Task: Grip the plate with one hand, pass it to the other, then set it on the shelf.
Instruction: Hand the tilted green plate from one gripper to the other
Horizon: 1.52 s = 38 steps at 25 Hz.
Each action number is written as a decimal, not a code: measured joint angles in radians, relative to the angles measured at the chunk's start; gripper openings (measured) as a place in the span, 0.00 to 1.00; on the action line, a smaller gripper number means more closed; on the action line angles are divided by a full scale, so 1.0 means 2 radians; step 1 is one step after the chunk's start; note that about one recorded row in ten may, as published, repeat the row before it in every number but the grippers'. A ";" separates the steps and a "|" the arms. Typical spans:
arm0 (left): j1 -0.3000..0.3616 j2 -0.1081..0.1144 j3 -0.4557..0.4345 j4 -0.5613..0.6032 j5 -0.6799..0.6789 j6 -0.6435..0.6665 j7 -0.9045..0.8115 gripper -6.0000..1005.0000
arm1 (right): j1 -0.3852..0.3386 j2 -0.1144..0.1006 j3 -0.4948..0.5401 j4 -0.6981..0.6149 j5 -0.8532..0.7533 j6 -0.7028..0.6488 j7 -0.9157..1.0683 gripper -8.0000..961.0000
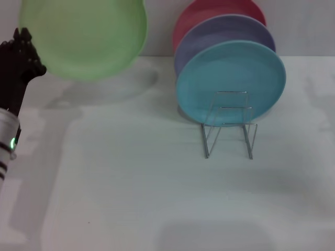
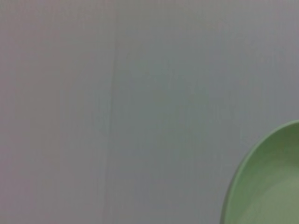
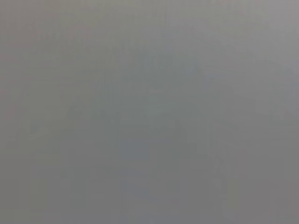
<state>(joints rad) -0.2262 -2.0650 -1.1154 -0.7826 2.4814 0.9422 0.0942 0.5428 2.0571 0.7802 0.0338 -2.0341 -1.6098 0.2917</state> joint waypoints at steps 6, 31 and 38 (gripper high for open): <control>0.017 -0.003 0.022 0.022 0.000 0.052 -0.017 0.06 | -0.009 0.004 -0.016 0.000 -0.002 -0.010 -0.001 0.75; 0.045 -0.003 0.123 0.074 -0.031 0.157 -0.014 0.07 | -0.076 0.014 -0.242 0.187 -0.003 -0.003 -0.153 0.75; 0.054 -0.005 0.137 0.077 -0.033 0.159 -0.006 0.07 | -0.074 0.013 -0.256 0.237 -0.003 0.033 -0.187 0.75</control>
<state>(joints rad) -0.1184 -2.0755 -0.8421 -0.6290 2.4159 1.2598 0.0820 0.3958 2.0833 0.2681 0.5086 -2.0406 -1.5429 -0.0829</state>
